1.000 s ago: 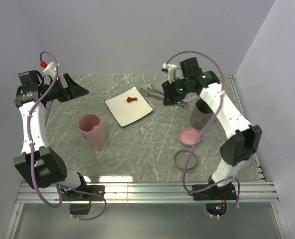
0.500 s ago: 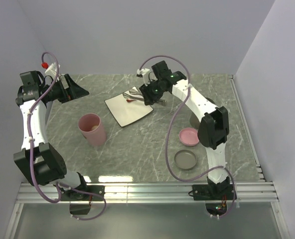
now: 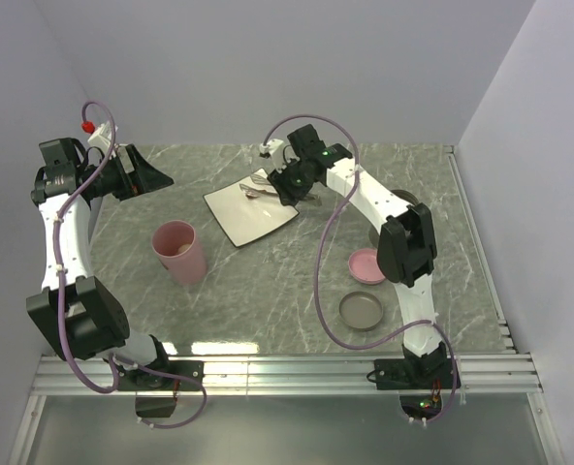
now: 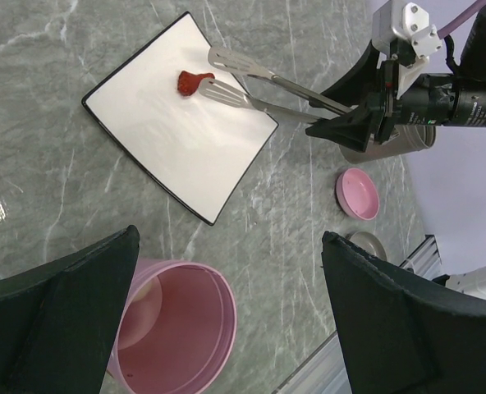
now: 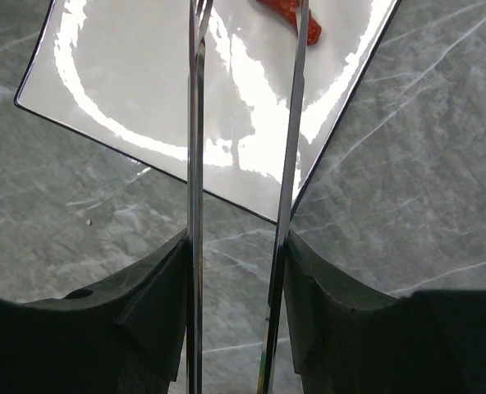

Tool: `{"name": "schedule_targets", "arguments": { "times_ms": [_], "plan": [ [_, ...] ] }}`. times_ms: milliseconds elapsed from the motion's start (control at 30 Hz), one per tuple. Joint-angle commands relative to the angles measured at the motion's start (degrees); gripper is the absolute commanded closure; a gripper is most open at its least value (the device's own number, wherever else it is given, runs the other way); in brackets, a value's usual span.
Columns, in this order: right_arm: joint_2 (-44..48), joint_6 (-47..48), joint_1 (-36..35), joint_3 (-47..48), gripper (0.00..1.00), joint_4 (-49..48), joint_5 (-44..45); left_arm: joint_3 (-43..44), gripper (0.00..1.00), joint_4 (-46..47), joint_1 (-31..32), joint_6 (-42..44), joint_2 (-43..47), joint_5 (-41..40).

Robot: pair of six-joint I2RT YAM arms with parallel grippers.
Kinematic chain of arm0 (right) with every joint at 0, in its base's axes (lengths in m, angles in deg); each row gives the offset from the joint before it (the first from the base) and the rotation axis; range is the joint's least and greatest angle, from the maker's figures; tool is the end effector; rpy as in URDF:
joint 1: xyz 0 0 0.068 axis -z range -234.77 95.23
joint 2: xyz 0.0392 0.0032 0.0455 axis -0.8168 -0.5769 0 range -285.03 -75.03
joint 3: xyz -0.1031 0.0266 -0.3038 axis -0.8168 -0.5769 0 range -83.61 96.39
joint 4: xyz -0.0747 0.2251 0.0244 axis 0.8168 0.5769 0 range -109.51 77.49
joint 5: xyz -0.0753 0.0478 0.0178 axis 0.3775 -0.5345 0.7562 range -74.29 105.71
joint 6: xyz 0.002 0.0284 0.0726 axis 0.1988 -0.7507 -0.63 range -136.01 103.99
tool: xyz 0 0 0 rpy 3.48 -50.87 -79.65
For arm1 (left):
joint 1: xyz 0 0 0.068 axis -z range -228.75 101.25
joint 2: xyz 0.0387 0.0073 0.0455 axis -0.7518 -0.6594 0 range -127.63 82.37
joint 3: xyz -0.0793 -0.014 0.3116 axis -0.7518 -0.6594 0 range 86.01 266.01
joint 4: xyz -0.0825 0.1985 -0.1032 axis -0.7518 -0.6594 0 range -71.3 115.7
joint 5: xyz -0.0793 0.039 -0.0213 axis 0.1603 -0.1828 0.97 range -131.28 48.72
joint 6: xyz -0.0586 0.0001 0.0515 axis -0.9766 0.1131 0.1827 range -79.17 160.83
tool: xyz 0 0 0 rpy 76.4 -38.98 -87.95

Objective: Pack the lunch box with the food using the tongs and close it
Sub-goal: Pick up the fake food from the plate.

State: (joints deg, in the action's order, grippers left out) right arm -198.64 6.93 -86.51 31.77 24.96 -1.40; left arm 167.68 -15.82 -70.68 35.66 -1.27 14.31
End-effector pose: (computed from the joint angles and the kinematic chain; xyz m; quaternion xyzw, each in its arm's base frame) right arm 0.4184 0.2818 0.2937 -0.4726 0.8104 0.1648 0.3045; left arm 0.2880 0.0567 0.4016 -0.0115 0.8333 -0.3729 0.4080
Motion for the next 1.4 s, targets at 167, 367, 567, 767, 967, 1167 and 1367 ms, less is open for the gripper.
{"name": "schedule_targets", "arguments": {
  "times_ms": [167,367,567,767,967,1167,1367],
  "plan": [
    [-2.51,2.29,-0.77,1.96,0.48,-2.98,1.11,1.56,0.01,-0.05,-0.13,1.56,-0.3,0.31],
    [-2.69,2.55,-1.12,0.65,0.48,-3.51,0.49,1.3,0.01,-0.58,-0.13,2.44,-0.3,-0.05],
    [-4.35,2.64,-1.21,1.35,0.48,-4.04,1.98,0.77,0.01,-0.23,-0.21,2.36,-0.04,-0.13],
    [-6.64,3.6,-1.12,3.02,0.49,-4.3,4.09,1.3,0.01,-0.5,-0.13,2.62,-0.47,-0.4],
    [-7.96,3.95,-1.04,3.54,0.49,-5.09,5.77,1.39,0.01,-0.85,-0.21,2.8,-0.92,-0.57],
    [-8.4,3.96,-0.95,4.16,0.54,-4.83,6.03,1.21,0.01,-0.67,-0.13,2.62,-0.83,-0.93],
    [-8.14,3.87,-0.07,4.95,0.54,-4.47,7.52,1.39,0.01,-0.85,-0.13,2.62,-0.65,-0.75]
  ]
}}
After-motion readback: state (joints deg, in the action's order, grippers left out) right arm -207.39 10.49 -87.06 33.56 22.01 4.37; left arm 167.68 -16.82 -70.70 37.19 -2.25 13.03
